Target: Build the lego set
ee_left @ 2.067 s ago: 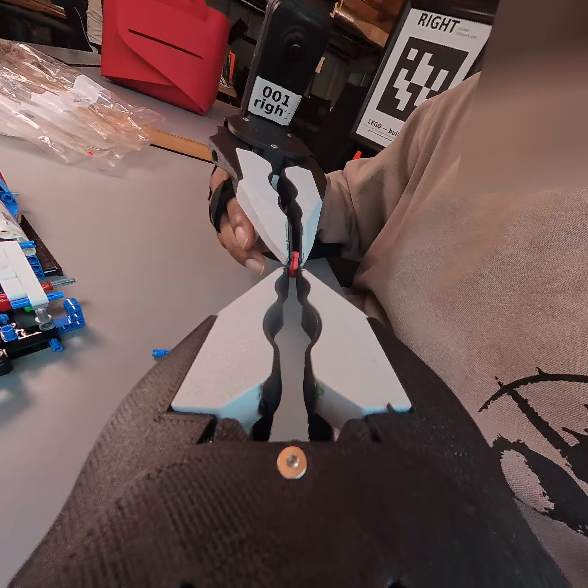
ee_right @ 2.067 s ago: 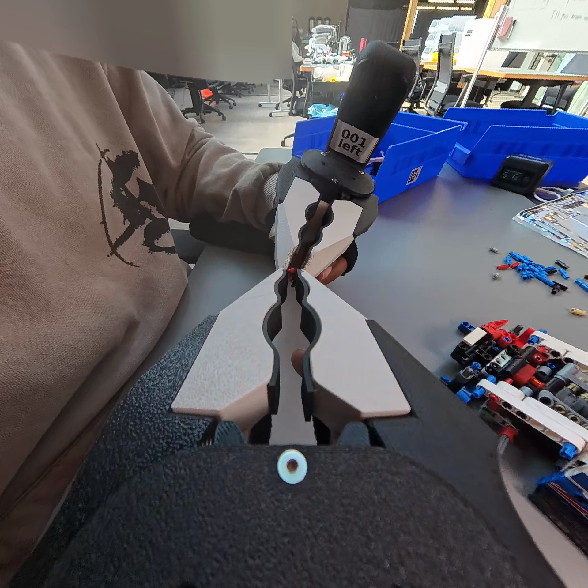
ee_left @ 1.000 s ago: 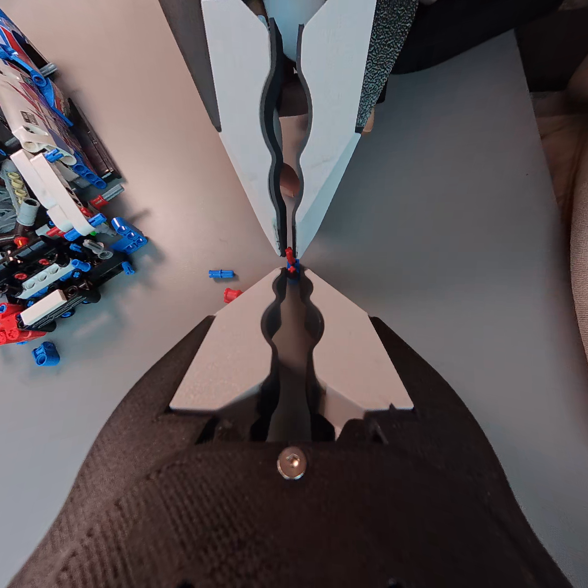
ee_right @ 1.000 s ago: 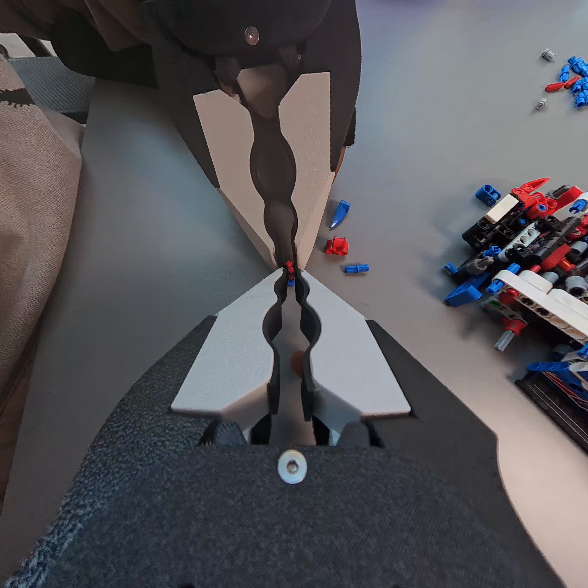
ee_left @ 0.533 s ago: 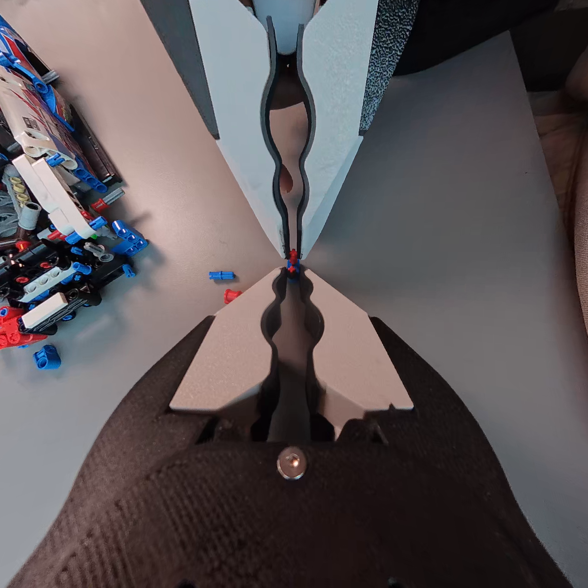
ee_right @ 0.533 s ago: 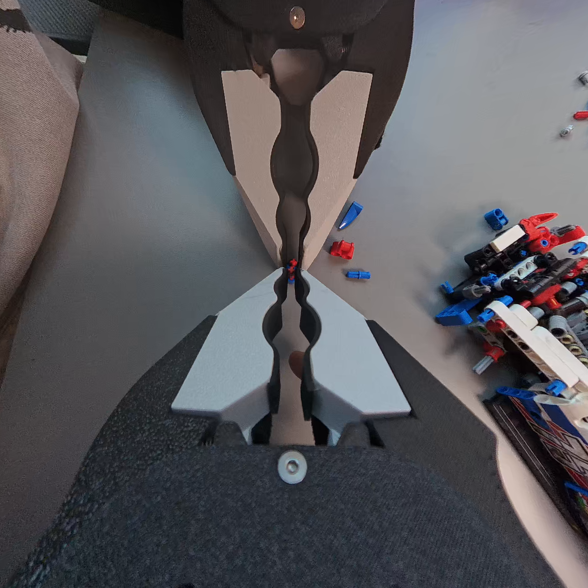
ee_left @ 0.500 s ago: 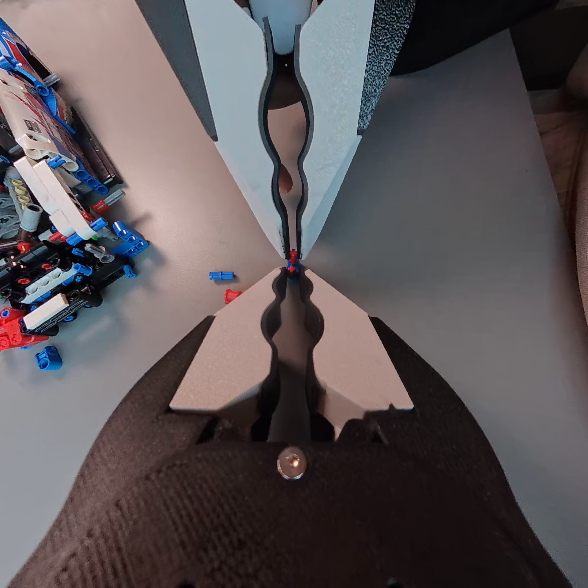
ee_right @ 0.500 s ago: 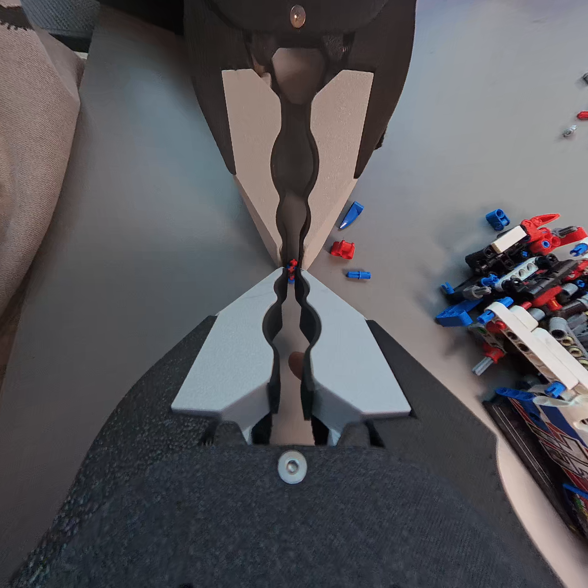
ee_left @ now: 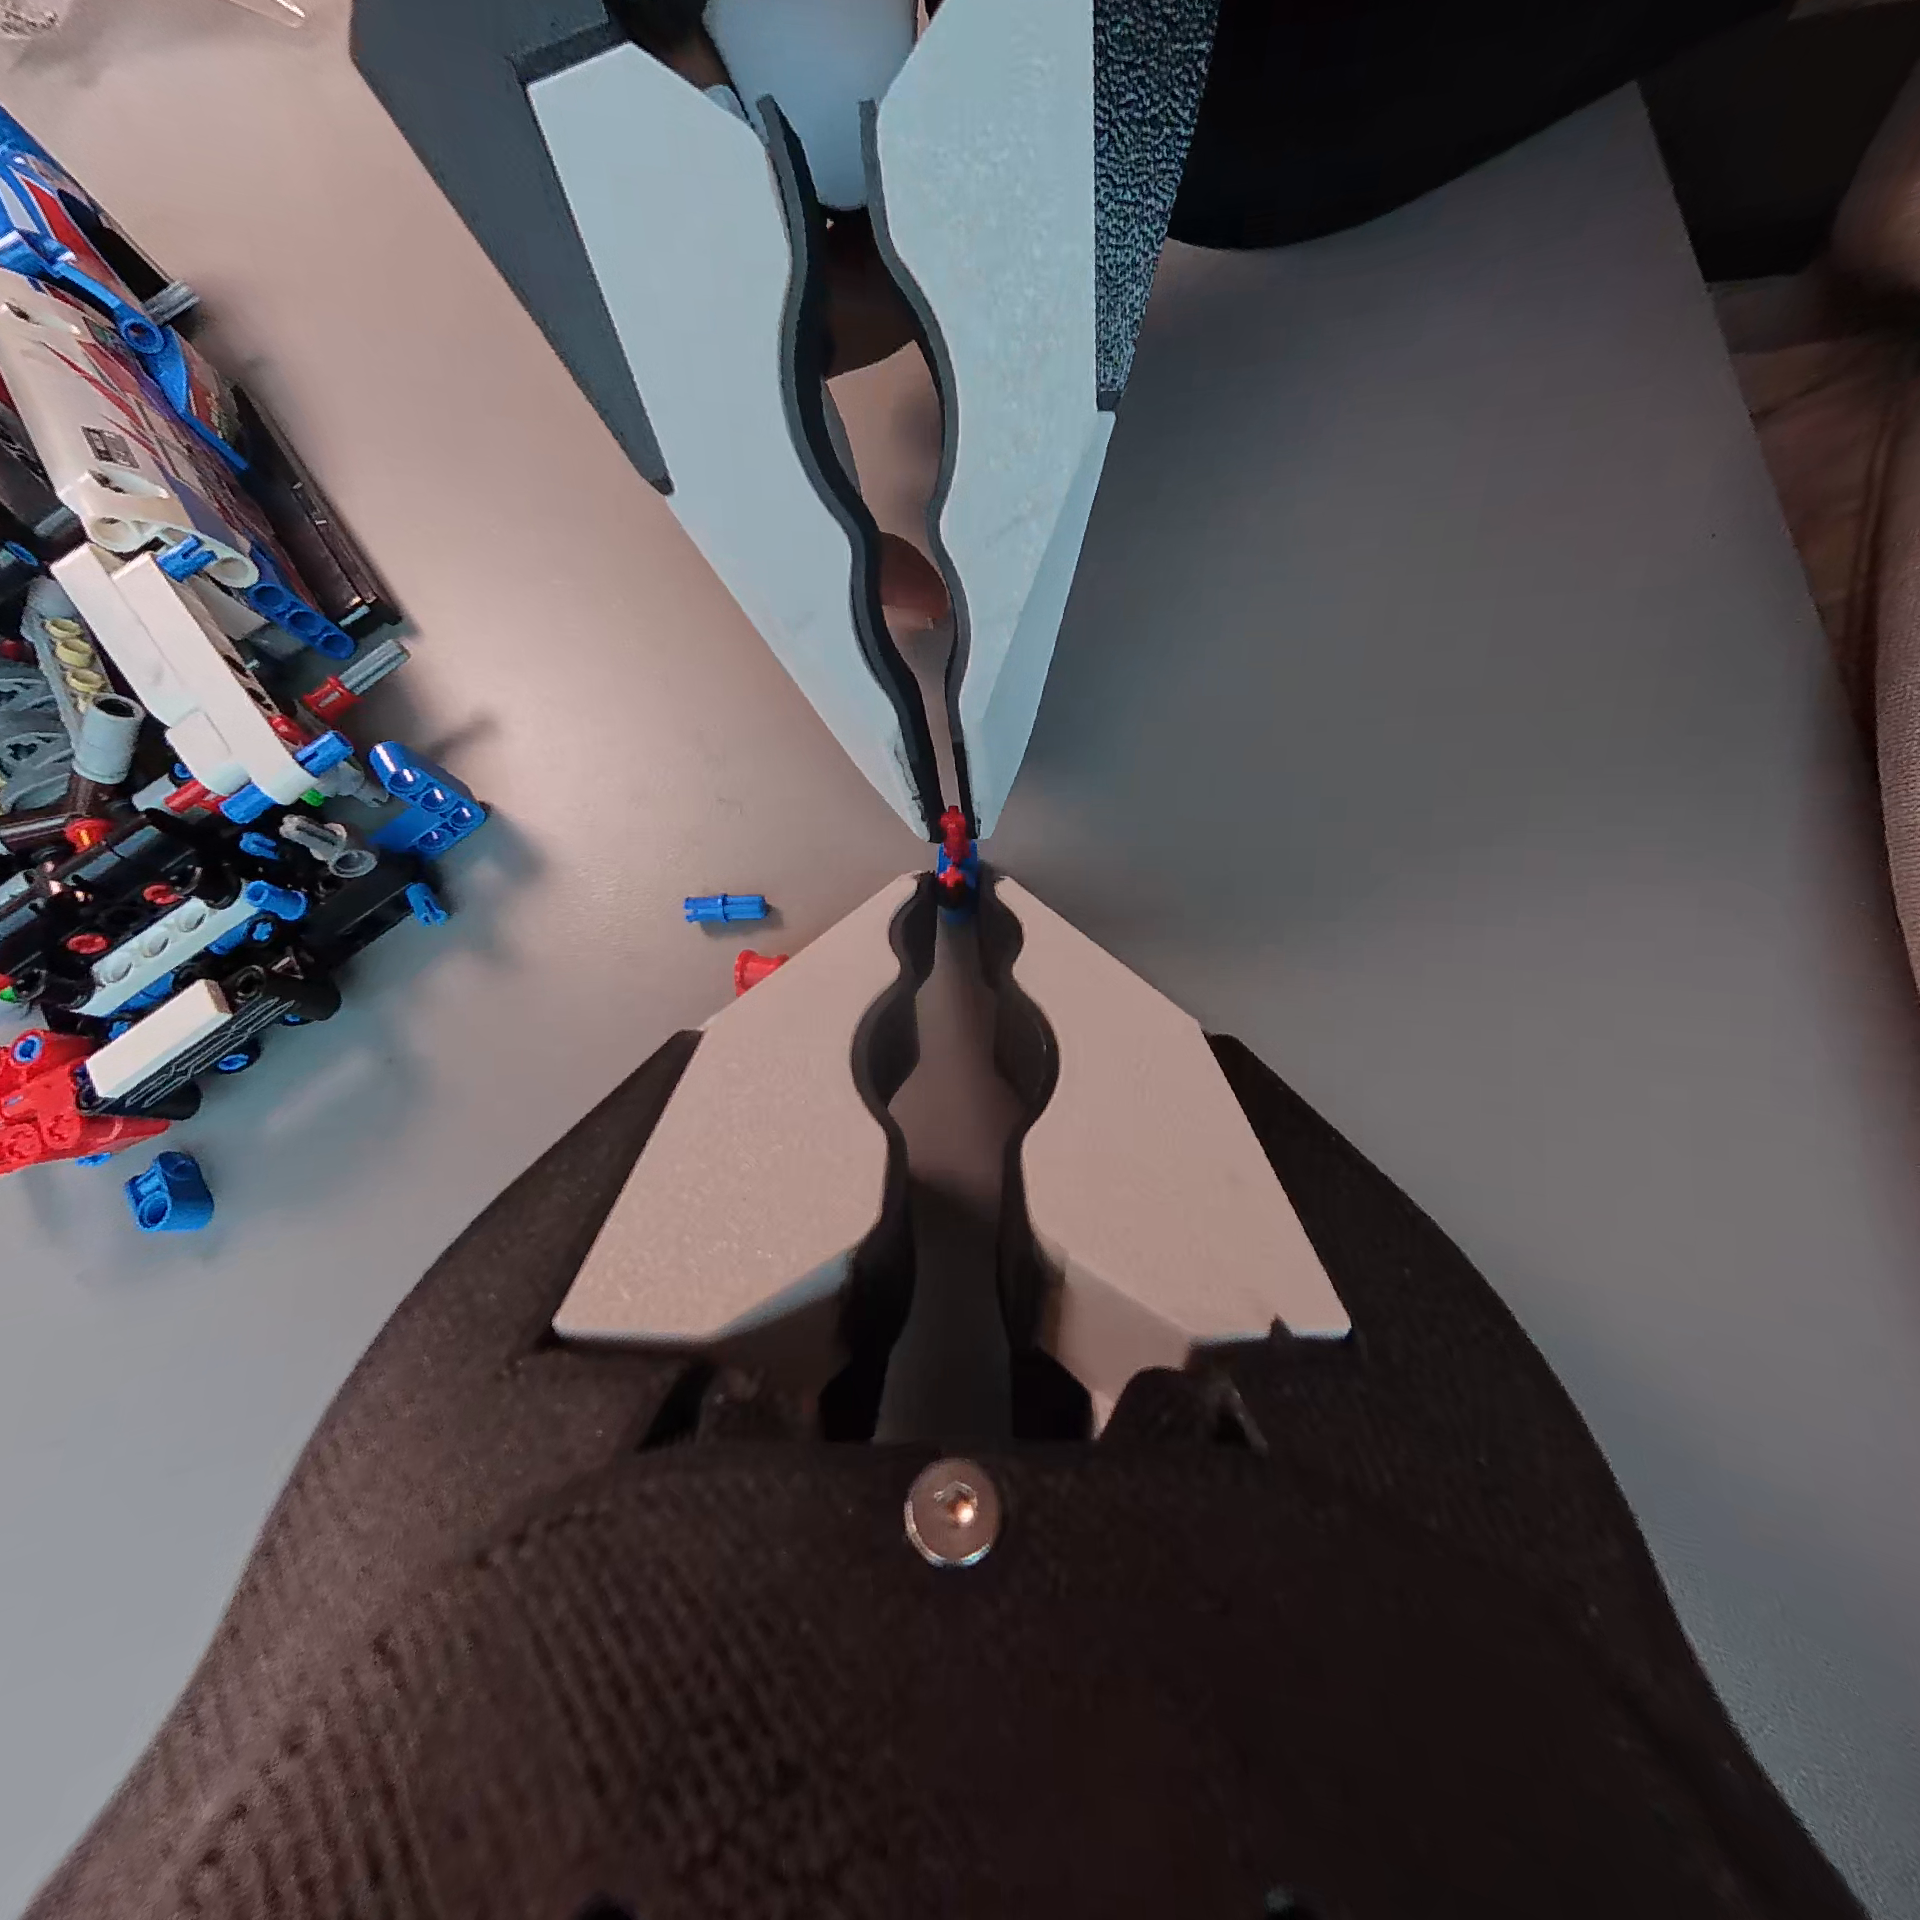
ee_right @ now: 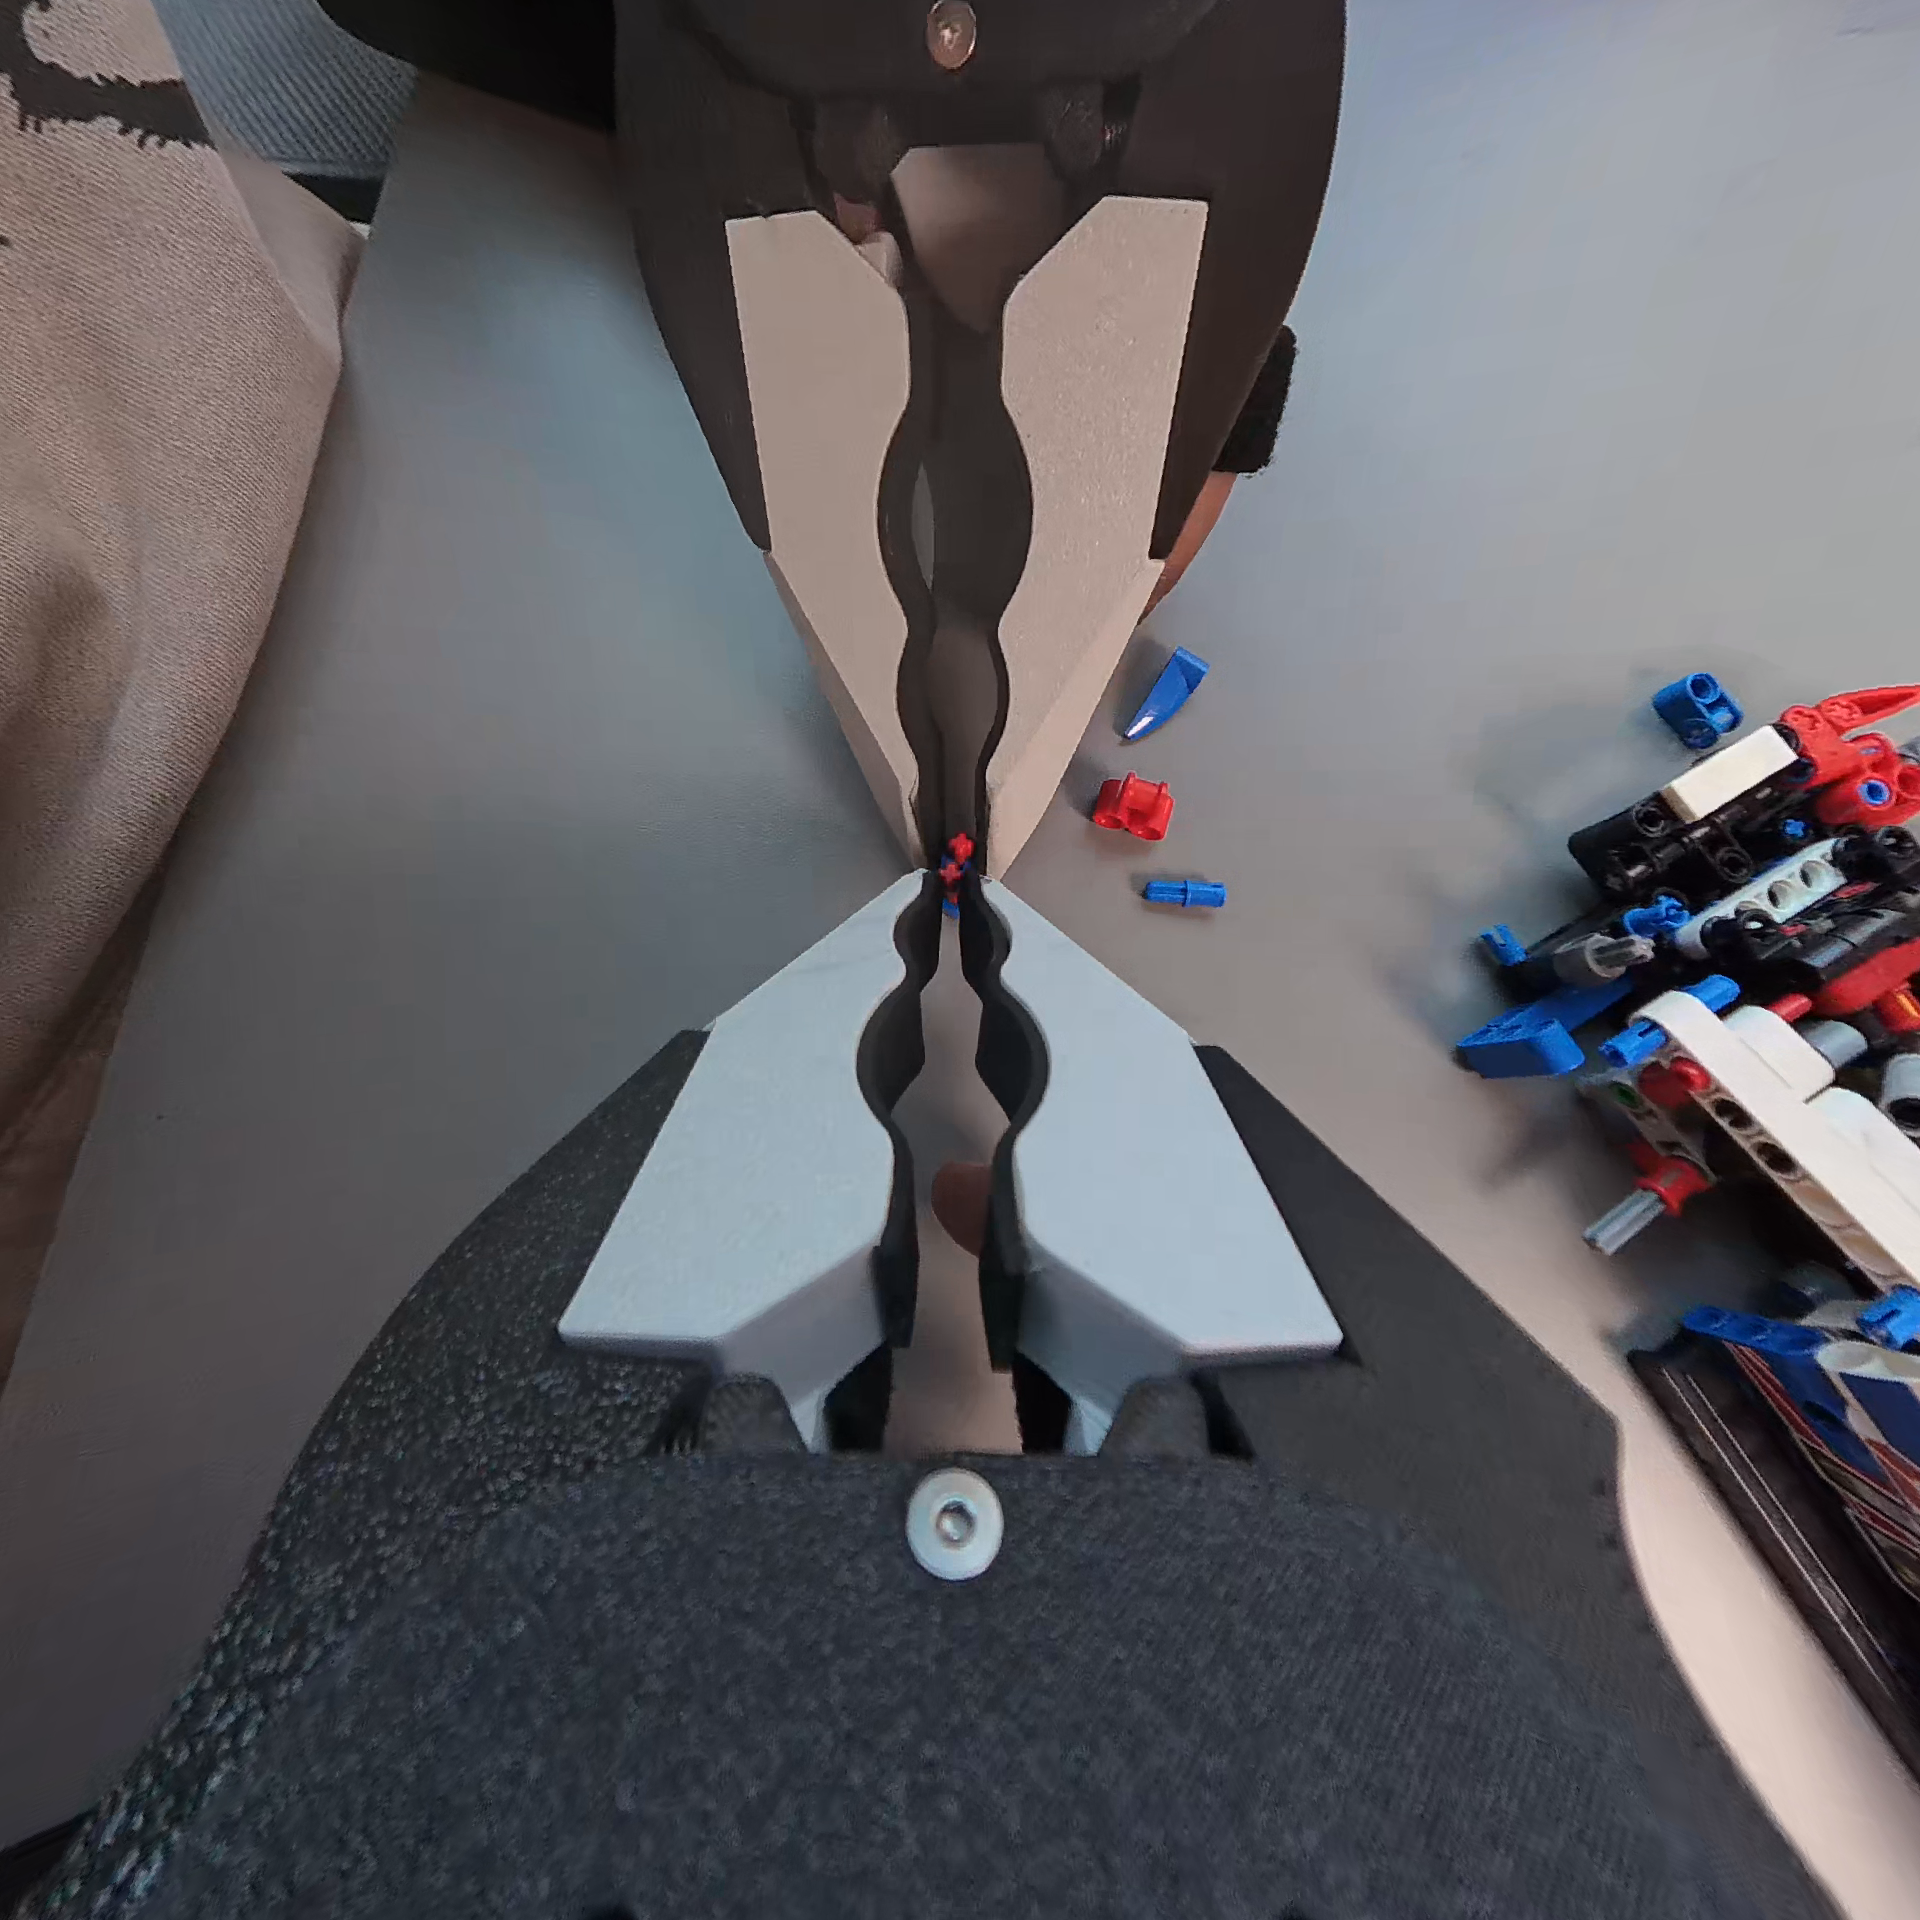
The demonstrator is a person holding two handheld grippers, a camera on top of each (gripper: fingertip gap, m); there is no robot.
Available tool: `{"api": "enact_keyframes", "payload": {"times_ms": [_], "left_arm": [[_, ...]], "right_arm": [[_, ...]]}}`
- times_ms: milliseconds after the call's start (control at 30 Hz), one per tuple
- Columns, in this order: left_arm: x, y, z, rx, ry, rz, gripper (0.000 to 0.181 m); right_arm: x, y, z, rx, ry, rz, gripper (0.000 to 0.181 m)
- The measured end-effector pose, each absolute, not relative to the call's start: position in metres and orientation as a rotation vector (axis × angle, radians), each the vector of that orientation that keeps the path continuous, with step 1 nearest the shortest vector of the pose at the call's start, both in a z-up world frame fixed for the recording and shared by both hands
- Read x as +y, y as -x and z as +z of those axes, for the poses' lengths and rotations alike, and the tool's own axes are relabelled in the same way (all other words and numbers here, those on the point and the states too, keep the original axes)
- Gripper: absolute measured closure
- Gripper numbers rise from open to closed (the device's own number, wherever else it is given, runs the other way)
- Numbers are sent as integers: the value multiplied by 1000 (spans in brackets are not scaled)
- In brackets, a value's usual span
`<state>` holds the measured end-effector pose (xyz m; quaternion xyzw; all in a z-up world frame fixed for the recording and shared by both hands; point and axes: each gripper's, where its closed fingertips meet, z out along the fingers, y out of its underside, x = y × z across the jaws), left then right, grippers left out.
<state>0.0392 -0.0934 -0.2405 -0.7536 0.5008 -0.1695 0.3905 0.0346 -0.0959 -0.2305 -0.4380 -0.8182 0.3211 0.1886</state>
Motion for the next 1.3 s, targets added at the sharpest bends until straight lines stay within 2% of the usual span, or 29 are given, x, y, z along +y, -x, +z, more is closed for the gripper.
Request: {"api": "enact_keyframes", "payload": {"times_ms": [500,533,600,633,767,933,1100,1133,1300], "left_arm": [[-93,-39,-240,1277,1909,-425,176],[-93,-39,-240,1275,1910,-420,176],[-93,-39,-240,1275,1908,-415,176],[-93,-39,-240,1274,1908,-414,176],[-92,-38,-238,1226,1950,-483,176],[-99,-44,-212,947,2010,-980,176],[-107,-43,-196,816,1990,-1294,176],[-108,-43,-194,807,1981,-1329,176],[-116,-46,-194,807,1987,-1430,176]], "right_arm": [[-97,-34,-233,-2324,1161,813,180],[-95,-35,-233,-2297,1138,822,176],[-96,-40,-229,-2253,1088,843,154],[-99,-41,-225,-2227,1061,851,151],[-96,-40,-220,-2114,917,675,146],[-99,-33,-214,-2025,712,549,144],[-106,-24,-197,-1951,618,564,155],[-107,-24,-195,-1944,607,561,162],[-115,-27,-196,-1960,606,605,165]]}}
